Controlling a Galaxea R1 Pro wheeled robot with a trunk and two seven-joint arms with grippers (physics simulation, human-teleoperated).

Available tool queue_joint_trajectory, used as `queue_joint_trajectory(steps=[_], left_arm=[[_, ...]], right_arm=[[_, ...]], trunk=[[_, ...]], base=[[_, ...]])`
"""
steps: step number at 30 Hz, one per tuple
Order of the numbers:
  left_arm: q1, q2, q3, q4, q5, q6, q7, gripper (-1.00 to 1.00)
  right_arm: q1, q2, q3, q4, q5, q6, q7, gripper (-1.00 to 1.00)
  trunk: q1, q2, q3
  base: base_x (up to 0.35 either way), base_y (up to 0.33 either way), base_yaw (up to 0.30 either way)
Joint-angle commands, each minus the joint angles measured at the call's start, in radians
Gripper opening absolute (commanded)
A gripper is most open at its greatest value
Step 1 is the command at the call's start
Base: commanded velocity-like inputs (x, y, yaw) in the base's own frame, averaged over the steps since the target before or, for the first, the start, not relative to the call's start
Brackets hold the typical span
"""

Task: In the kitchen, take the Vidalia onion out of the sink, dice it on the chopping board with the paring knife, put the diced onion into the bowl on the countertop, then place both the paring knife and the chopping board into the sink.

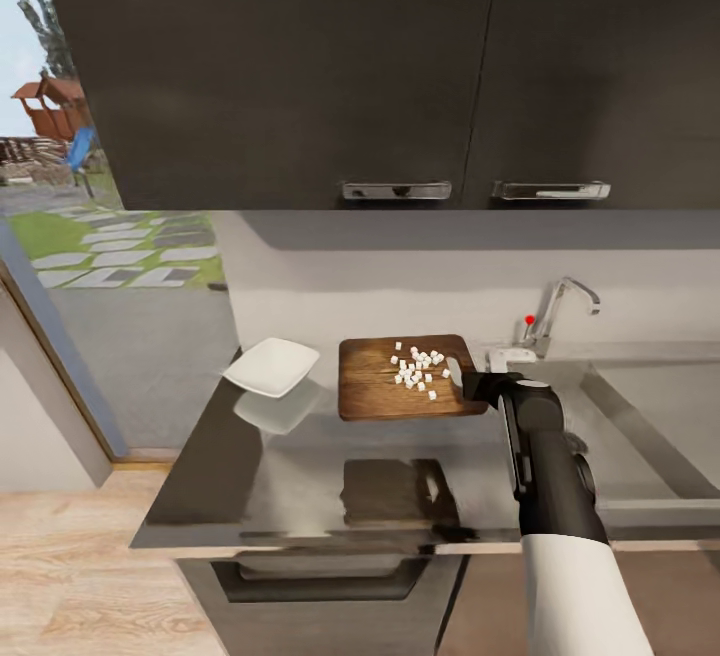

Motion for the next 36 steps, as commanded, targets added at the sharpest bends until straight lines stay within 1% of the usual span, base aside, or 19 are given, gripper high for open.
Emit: queue_joint_trajectory(steps=[1, 5, 10, 21, 33, 36], left_arm=[[0.000, 0.001, -0.006, -0.001, 0.008, -0.002, 0.005, 1.00], [0.000, 0.001, -0.006, -0.001, 0.009, -0.002, 0.005, 1.00], [0.000, 0.001, -0.006, -0.001, 0.009, -0.002, 0.005, 1.00], [0.000, 0.001, -0.006, -0.001, 0.009, -0.002, 0.005, 1.00], [0.000, 0.001, -0.006, -0.001, 0.009, -0.002, 0.005, 1.00], [0.000, 0.001, -0.006, -0.001, 0.009, -0.002, 0.005, 1.00]], right_arm=[[-0.001, 0.001, -0.002, -0.001, 0.006, 0.004, 0.010, -1.00], [-0.001, 0.001, -0.002, -0.001, 0.006, 0.004, 0.010, -1.00], [-0.001, 0.001, -0.002, -0.001, 0.006, 0.004, 0.010, -1.00], [-0.001, 0.001, -0.003, -0.001, 0.006, 0.005, 0.010, -1.00], [-0.001, -0.003, -0.004, -0.001, 0.008, 0.005, 0.006, -1.00], [-0.001, -0.004, -0.004, -0.001, 0.008, 0.005, -0.013, -1.00]], trunk=[[0.001, -0.002, 0.000], [0.001, -0.002, 0.006], [0.001, -0.002, 0.014], [0.001, -0.002, 0.015], [0.001, -0.002, 0.024], [0.001, -0.002, 0.028]], base=[[0.151, 0.313, 0.000], [0.145, 0.312, 0.000], [0.022, 0.314, 0.000], [0.000, 0.315, -0.011], [0.000, 0.315, -0.183], [0.000, 0.315, -0.224]])
